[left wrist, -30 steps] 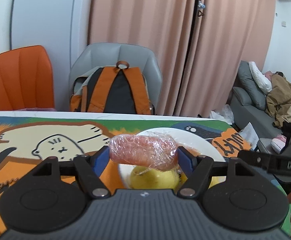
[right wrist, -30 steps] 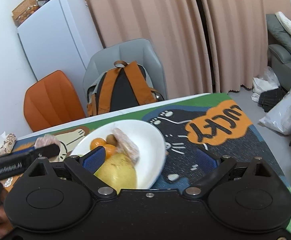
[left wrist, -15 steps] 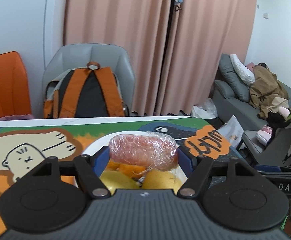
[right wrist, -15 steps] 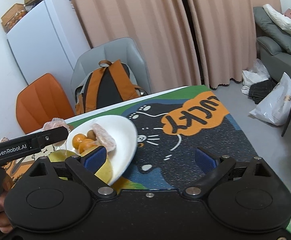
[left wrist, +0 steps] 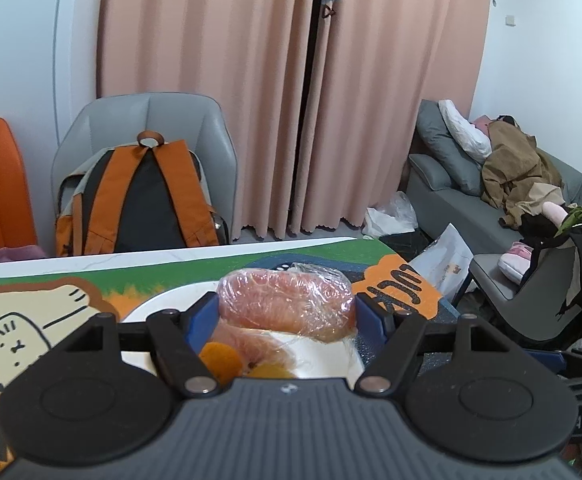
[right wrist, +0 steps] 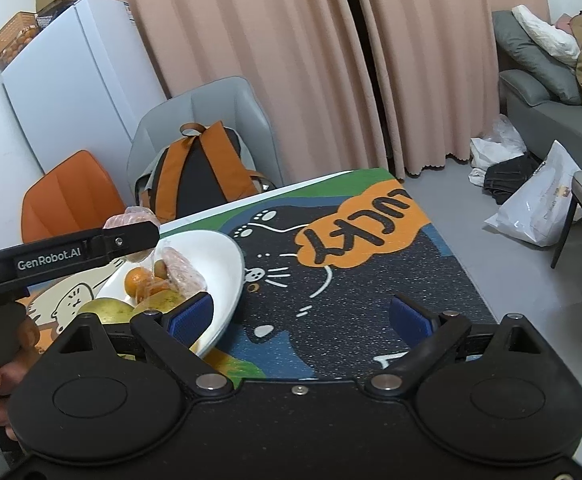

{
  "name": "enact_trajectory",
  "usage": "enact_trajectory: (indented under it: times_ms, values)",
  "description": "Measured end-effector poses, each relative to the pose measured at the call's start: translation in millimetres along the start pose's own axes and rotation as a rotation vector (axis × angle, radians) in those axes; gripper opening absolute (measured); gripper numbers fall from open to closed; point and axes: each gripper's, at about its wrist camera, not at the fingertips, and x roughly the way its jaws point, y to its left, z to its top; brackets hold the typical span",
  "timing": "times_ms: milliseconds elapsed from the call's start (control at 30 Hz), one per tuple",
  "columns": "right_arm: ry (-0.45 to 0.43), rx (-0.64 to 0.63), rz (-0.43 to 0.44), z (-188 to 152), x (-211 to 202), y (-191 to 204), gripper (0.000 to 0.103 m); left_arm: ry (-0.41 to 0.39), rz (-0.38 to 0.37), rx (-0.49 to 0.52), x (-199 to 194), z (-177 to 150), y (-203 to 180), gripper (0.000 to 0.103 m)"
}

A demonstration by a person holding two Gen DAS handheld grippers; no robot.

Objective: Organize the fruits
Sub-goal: 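Lower both wrapped items into the bowl and open both tools, then withdraw both tools from the bowl toward the small red fruits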

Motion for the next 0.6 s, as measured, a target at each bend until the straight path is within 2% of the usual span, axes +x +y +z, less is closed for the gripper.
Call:
enact_trajectory:
  times_ms: [267, 600]
  values:
    - [0.029, -0.020, 0.027, -2, 6, 3, 0.095, 0.019, -0.002, -0.002, 8, -4, 0, 0.072]
    - [0.058, -0.062, 0.062, -8, 7, 18, 0.095, 0.015, 0.027, -0.040, -12, -5, 17, 0.073]
